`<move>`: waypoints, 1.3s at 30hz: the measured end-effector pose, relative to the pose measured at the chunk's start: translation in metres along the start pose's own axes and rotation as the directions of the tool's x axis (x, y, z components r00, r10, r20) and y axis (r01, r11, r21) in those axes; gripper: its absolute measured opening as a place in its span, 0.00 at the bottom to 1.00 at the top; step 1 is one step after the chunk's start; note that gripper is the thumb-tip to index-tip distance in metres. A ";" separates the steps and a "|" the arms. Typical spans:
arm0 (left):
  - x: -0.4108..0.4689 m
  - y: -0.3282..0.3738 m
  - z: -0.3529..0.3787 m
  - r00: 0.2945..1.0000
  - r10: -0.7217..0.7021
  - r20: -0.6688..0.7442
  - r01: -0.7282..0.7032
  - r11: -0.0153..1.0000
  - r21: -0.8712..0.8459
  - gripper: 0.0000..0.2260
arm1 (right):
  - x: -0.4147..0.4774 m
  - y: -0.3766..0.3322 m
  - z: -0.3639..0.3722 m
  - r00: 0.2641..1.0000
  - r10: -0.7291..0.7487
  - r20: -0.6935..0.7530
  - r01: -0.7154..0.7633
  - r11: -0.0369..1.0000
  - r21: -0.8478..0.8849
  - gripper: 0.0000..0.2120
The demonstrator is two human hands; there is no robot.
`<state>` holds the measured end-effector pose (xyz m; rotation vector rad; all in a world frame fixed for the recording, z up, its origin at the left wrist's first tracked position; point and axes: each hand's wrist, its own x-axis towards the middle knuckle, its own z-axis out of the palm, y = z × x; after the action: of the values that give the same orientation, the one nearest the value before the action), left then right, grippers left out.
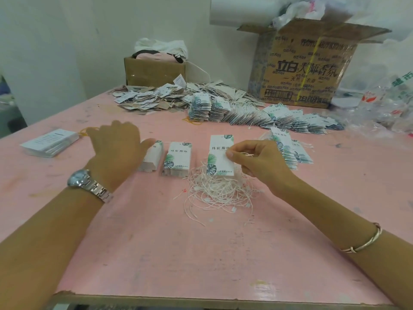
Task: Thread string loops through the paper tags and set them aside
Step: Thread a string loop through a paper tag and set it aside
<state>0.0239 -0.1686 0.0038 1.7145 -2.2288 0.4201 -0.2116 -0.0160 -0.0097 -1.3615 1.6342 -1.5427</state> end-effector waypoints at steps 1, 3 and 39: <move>0.002 -0.003 0.004 0.999 -0.023 0.042 0.023 1.000 0.008 0.27 | 0.000 0.000 0.001 1.000 -0.001 0.002 0.001 1.000 -0.007 0.01; 0.004 -0.007 0.007 0.996 -0.039 0.083 0.041 0.999 -0.031 0.27 | -0.001 0.001 0.001 1.000 0.002 0.006 -0.002 1.000 -0.008 0.02; 0.033 -0.021 0.015 0.968 -0.058 0.245 0.176 0.852 -0.494 0.19 | -0.001 0.000 -0.001 1.000 -0.008 0.016 0.008 1.000 0.001 0.00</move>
<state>0.0352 -0.2083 0.0047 1.6404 -2.0978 -0.3909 -0.2121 -0.0145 -0.0093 -1.3783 1.6197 -1.5335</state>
